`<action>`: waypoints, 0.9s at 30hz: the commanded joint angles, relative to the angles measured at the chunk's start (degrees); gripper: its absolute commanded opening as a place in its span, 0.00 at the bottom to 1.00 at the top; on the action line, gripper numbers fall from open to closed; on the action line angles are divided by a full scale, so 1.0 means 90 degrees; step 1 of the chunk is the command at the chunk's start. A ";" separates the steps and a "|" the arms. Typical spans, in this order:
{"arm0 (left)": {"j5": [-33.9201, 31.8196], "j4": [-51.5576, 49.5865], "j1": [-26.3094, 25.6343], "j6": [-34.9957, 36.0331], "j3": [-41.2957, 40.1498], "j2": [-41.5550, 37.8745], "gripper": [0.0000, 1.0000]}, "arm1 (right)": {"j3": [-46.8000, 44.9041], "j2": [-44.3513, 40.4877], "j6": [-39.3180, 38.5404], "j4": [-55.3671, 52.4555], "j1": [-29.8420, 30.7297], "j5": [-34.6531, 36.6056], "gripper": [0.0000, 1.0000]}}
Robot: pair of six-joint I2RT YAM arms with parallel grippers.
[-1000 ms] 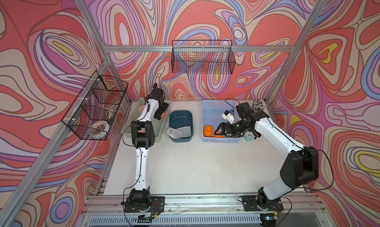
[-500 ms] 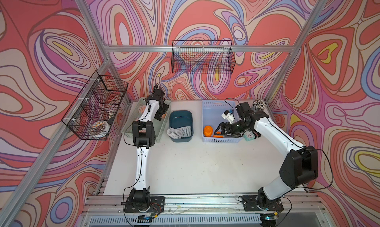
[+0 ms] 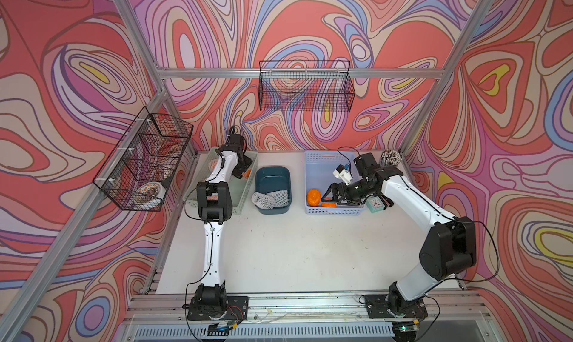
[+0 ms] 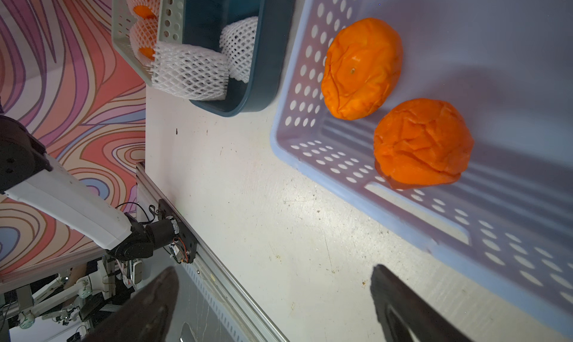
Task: Remove foam nets from oranges
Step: Pick up the orange from the basket.
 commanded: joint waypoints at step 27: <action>-0.0577 0.0496 -0.0367 0.2621 -0.2768 -0.4101 0.61 | 0.0634 0.0169 0.0482 0.0320 -0.0031 -0.0014 0.98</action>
